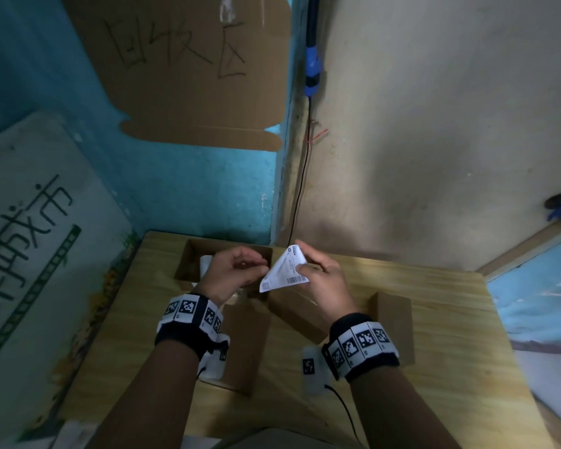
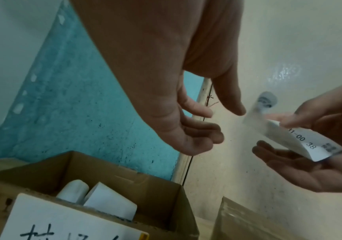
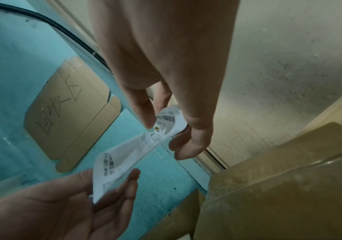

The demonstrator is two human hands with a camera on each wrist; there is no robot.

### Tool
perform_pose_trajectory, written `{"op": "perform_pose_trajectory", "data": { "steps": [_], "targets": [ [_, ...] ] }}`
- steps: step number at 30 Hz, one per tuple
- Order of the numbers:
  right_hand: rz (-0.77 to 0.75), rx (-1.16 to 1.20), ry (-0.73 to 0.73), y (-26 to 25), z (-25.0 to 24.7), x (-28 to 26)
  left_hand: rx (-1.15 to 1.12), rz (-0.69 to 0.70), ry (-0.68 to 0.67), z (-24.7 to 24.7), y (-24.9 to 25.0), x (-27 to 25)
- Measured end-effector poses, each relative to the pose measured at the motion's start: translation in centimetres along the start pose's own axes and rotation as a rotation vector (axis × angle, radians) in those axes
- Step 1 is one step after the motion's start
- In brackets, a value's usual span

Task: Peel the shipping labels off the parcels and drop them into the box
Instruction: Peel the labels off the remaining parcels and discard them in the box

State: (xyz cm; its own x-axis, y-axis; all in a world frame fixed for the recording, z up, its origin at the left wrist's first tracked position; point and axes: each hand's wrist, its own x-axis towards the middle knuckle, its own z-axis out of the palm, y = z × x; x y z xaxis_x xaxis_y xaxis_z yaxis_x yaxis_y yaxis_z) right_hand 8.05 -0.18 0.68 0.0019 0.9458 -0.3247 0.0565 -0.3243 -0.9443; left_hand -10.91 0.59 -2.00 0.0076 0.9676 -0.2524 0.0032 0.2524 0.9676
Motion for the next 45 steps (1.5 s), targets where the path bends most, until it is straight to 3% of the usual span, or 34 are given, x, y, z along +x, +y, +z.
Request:
{"op": "perform_pose_trajectory", "data": {
  "steps": [4, 10, 16, 26, 31, 39, 45],
  "targets": [
    [-0.003, -0.070, 0.000, -0.1, 1.3, 0.9, -0.097, -0.058, -0.001, -0.9, 0.0, 0.1],
    [0.013, -0.093, -0.008, -0.8, 2.8, 2.1, 0.105, 0.015, -0.003, -2.8, -0.3, 0.6],
    [0.011, -0.129, -0.039, -0.2, 4.0, 3.3, 0.148, -0.054, -0.013, -4.9, -0.3, 1.2],
    [0.061, -0.104, -0.188, 0.0, 4.9, 3.0, 0.186, -0.070, 0.206, -6.9, -1.3, 3.0],
    [0.103, -0.003, -0.253, -0.7, 4.9, 3.2, 0.177, -0.094, 0.245, -7.3, -2.3, 3.7],
    [0.279, 0.049, -0.088, 0.9, 6.2, 4.6, 0.388, -0.051, 0.223, -8.0, -2.8, 4.3],
    [0.261, -0.032, 0.012, 2.3, 7.0, 6.3, 0.400, -0.080, 0.368, -8.4, -2.8, 4.1]
  ]
}}
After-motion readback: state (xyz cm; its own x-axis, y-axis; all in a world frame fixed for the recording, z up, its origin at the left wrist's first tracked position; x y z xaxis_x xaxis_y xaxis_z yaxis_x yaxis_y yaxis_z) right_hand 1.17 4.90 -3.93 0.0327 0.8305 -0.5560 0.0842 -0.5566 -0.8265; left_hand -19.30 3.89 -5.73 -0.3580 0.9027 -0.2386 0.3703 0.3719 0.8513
